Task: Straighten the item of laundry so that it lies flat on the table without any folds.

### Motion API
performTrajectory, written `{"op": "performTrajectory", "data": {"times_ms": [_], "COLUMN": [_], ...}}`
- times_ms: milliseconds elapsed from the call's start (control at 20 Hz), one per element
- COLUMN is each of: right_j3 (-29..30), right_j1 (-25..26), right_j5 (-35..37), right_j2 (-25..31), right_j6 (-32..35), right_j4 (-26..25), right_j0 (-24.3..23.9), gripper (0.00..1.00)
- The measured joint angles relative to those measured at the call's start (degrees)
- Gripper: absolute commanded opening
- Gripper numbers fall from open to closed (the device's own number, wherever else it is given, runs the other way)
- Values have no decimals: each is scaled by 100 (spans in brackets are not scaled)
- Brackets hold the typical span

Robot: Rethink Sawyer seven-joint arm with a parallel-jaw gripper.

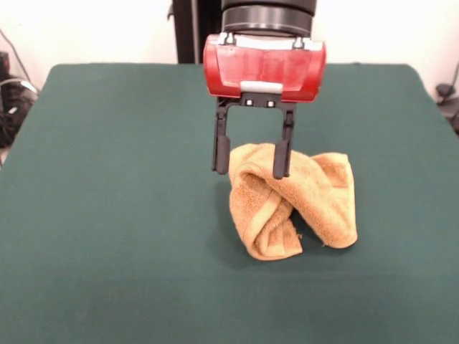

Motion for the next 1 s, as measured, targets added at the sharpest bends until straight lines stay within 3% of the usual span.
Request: {"op": "performTrajectory", "data": {"times_ms": [450, 750, 1000], "right_j3": [37, -91, -228], "right_j1": [32, 206, 383], "right_j5": [-59, -184, -215], "right_j2": [-53, -376, -428], "right_j6": [0, 0, 0], "right_j4": [-87, -2, 70], "right_j0": [167, 714, 851], "gripper": [100, 100, 100]}}
